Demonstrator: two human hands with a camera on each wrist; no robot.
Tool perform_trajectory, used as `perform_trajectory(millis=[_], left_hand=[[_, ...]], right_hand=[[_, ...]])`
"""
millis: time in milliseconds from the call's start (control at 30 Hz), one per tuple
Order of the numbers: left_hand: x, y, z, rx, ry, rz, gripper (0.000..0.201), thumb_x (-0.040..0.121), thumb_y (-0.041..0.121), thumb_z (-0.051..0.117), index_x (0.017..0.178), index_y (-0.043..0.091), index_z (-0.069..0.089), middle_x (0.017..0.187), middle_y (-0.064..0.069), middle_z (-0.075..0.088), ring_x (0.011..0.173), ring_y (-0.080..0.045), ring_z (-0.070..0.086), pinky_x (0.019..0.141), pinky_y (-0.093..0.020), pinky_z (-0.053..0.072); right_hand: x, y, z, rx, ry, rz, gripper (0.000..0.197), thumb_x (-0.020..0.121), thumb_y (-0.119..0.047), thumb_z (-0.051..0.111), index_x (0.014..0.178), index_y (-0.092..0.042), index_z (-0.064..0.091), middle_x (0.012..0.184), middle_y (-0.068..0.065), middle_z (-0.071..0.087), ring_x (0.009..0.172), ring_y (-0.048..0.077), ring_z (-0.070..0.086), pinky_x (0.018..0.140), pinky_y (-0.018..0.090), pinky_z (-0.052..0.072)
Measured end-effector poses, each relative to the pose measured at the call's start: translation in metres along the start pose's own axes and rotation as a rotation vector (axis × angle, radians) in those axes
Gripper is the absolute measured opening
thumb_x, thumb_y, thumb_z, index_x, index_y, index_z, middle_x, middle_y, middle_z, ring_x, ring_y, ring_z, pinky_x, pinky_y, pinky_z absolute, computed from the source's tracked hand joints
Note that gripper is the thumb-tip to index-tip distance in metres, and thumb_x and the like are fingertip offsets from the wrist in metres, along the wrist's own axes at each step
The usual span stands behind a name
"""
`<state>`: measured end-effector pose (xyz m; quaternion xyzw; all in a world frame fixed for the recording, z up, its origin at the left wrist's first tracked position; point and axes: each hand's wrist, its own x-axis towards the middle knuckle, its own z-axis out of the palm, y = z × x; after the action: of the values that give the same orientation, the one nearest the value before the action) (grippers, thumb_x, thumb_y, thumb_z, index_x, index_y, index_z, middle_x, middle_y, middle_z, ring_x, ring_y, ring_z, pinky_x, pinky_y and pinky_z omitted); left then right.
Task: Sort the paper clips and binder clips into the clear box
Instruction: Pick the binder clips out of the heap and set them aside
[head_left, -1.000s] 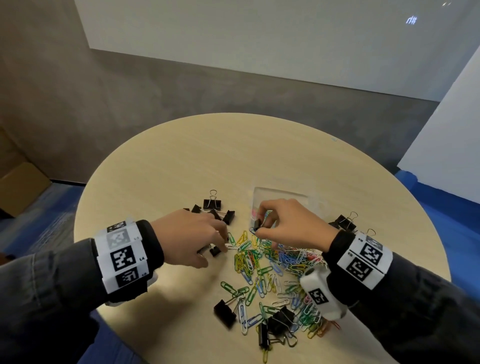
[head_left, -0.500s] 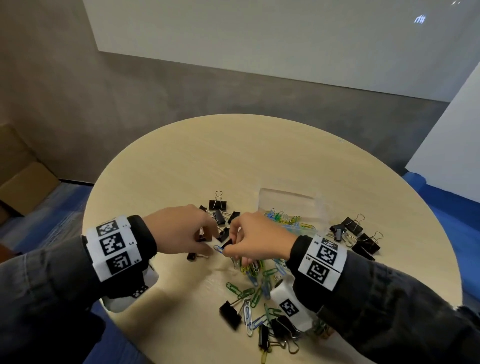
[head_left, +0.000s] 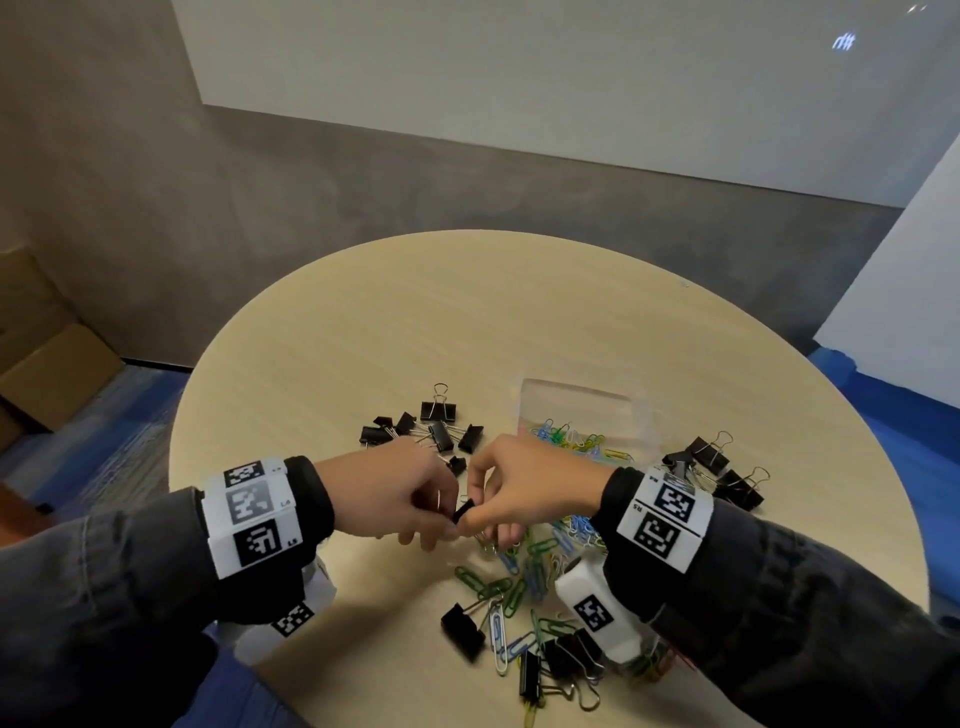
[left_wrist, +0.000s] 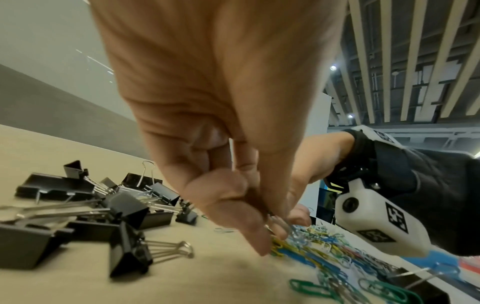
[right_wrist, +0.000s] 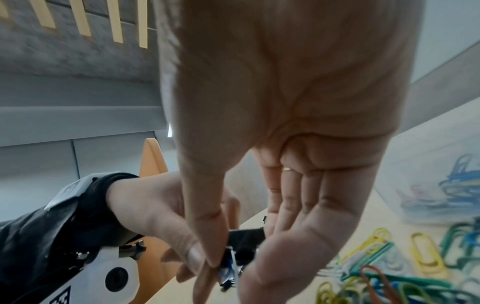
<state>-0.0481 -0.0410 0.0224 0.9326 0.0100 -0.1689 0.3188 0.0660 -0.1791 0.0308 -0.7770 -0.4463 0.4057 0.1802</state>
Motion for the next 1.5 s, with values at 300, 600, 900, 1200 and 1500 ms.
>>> perform_trajectory(millis=[300, 600, 900, 1200, 1500], left_hand=[[-0.006, 0.006, 0.008, -0.027, -0.127, 0.036, 0.023, 0.088, 0.031, 0.066, 0.086, 0.009, 0.070, 0.072, 0.005, 0.071, 0.055, -0.003, 0.062, 0.050, -0.018, 0.050], [-0.011, 0.012, 0.006, 0.057, 0.049, 0.201, 0.023, 0.079, 0.038, 0.075, 0.091, 0.020, 0.067, 0.073, 0.018, 0.061, 0.068, 0.002, 0.059, 0.064, -0.011, 0.046], [-0.014, 0.032, 0.034, 0.511, -0.154, 0.308, 0.025, 0.086, 0.036, 0.064, 0.110, 0.031, 0.057, 0.110, 0.008, 0.053, 0.092, -0.011, 0.053, 0.070, -0.030, 0.046], [-0.012, 0.034, 0.034, 0.518, -0.131, 0.316, 0.024, 0.090, 0.039, 0.058, 0.112, 0.029, 0.061, 0.107, 0.007, 0.060, 0.093, -0.011, 0.058, 0.072, -0.029, 0.049], [-0.009, 0.035, 0.041, 0.609, -0.114, 0.315, 0.021, 0.088, 0.037, 0.060, 0.105, 0.026, 0.057, 0.111, 0.004, 0.053, 0.091, -0.021, 0.058, 0.066, -0.032, 0.044]], right_hand=[[0.012, 0.002, -0.004, 0.031, 0.090, -0.015, 0.027, 0.084, -0.030, 0.072, 0.094, -0.005, 0.068, 0.077, 0.004, 0.074, 0.061, 0.009, 0.069, 0.070, 0.025, 0.059], [-0.002, 0.029, 0.002, -0.596, 0.006, -0.256, 0.037, 0.094, -0.018, 0.052, 0.130, -0.023, 0.055, 0.136, 0.000, 0.055, 0.119, 0.019, 0.054, 0.104, 0.038, 0.042], [-0.057, 0.053, -0.009, -0.736, -0.125, -0.202, 0.053, 0.097, -0.014, 0.044, 0.147, -0.028, 0.034, 0.156, -0.016, 0.023, 0.145, 0.004, 0.021, 0.121, 0.032, 0.015], [-0.103, 0.040, 0.015, -0.668, -0.018, -0.320, 0.044, 0.077, -0.062, 0.064, 0.103, -0.027, 0.058, 0.103, -0.010, 0.056, 0.085, 0.003, 0.045, 0.074, 0.027, 0.044], [-0.096, 0.045, 0.008, -0.570, 0.038, -0.328, 0.009, 0.081, -0.015, 0.062, 0.082, -0.021, 0.069, 0.076, -0.007, 0.066, 0.067, 0.005, 0.058, 0.067, 0.019, 0.049]])
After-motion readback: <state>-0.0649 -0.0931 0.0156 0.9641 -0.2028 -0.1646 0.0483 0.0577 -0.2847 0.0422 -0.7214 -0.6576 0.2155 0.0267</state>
